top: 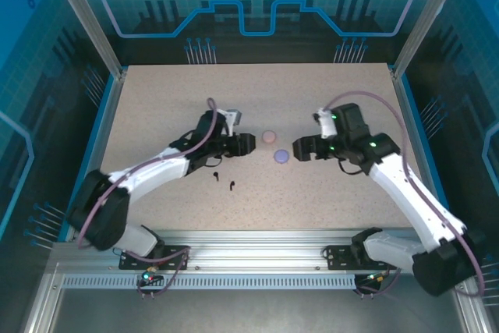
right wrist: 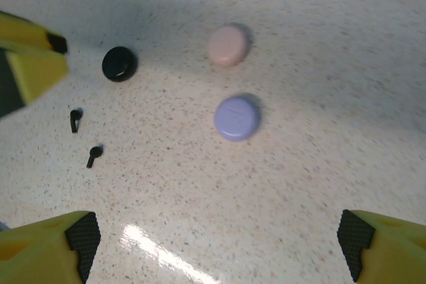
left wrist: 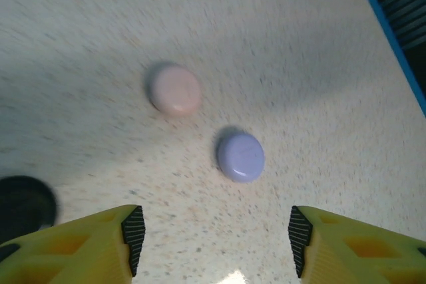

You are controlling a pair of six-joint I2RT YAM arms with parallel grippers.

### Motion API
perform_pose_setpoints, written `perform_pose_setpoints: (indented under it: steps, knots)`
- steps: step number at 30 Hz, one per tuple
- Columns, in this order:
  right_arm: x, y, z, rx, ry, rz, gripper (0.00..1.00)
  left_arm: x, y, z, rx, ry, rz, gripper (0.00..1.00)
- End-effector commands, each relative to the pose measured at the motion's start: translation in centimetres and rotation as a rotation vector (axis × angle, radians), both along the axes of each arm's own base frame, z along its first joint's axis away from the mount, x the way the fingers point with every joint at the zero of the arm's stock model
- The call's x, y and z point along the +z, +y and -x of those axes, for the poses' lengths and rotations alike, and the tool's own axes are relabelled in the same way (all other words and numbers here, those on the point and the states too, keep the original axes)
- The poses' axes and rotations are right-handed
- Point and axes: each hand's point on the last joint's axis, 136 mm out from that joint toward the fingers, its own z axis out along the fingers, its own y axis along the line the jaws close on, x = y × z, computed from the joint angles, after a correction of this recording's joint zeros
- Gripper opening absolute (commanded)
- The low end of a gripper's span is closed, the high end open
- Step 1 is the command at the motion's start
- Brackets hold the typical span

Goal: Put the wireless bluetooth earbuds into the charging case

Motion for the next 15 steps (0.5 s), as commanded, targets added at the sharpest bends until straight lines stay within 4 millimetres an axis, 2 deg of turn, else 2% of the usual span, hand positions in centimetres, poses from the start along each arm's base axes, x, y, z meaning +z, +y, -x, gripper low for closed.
perform_pose_setpoints:
  steps: [1,9,12,15]
  knots:
    - [-0.3,2.8,-1.5,0.077,-0.009,0.092,0.95,1.1,4.0,0.3,0.117,-0.077,-0.057,0.65]
    - [-4.8,12.4,-5.1,0.214,0.086,0.131,0.91,4.9,12.2,3.7,0.357,-0.238,-0.091,0.75]
    - [-6.5,15.2,-6.2,0.207,0.130,0.146,0.87,5.5,14.5,5.2,0.422,-0.271,-0.113,0.78]
    - [-8.1,17.3,-7.1,0.171,0.151,0.185,0.87,5.8,15.8,6.3,0.458,-0.296,-0.114,0.79]
